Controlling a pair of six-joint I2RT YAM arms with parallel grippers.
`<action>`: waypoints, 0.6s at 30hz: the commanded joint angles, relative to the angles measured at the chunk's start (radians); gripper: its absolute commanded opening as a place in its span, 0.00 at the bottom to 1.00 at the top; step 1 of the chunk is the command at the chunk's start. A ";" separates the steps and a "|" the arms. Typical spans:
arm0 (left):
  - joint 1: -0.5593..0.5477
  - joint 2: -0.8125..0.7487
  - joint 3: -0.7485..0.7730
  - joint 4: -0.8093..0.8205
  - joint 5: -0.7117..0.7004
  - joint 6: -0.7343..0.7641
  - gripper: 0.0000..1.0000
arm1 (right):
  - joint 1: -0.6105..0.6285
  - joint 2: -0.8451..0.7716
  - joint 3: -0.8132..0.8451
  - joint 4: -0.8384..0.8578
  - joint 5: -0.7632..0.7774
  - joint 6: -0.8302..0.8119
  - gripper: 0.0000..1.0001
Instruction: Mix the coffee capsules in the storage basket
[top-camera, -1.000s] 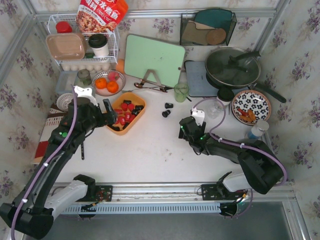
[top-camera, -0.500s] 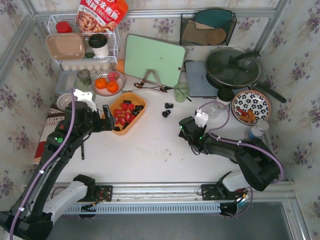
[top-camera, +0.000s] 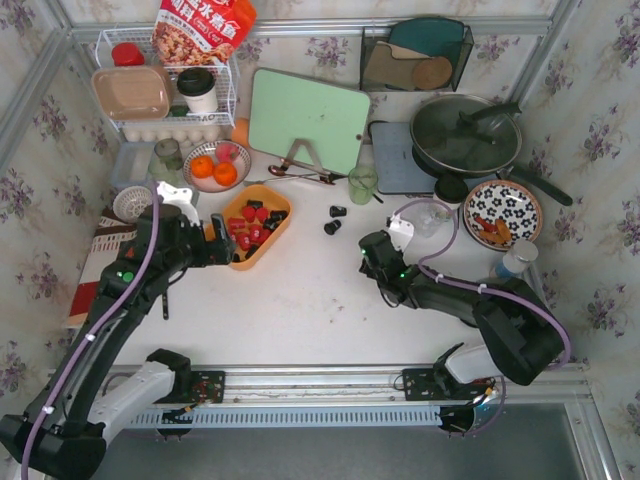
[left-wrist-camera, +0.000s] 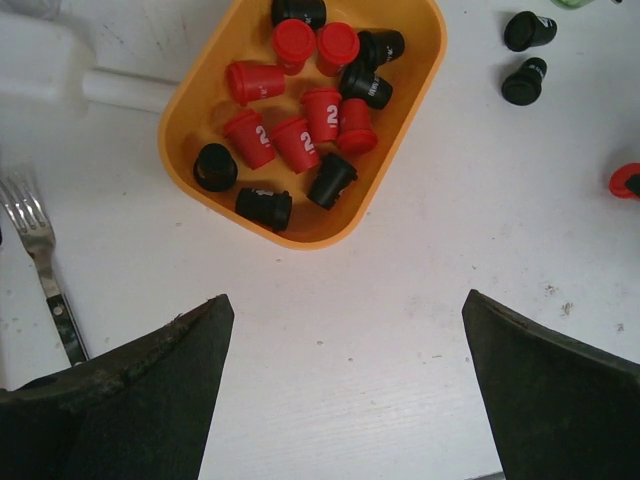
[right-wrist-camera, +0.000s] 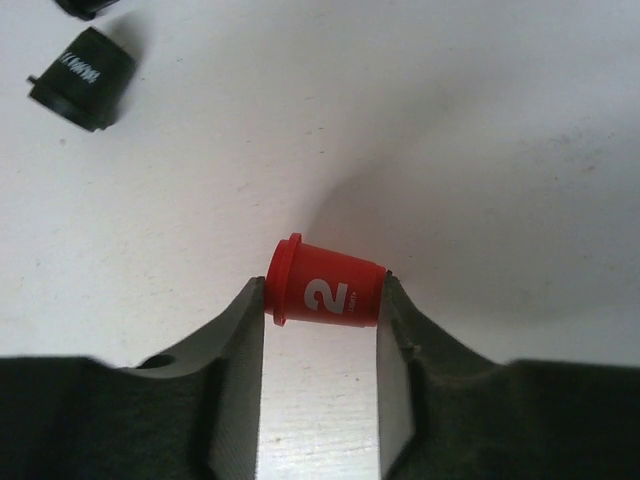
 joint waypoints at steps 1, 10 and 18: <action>0.001 0.018 -0.005 0.048 0.057 -0.013 0.99 | 0.001 -0.033 0.007 0.084 -0.077 -0.141 0.26; 0.000 0.060 0.002 0.100 0.185 -0.042 0.99 | 0.015 -0.186 -0.052 0.344 -0.378 -0.534 0.24; -0.038 0.125 0.025 0.155 0.346 -0.035 0.90 | 0.077 -0.346 -0.145 0.553 -0.598 -0.911 0.22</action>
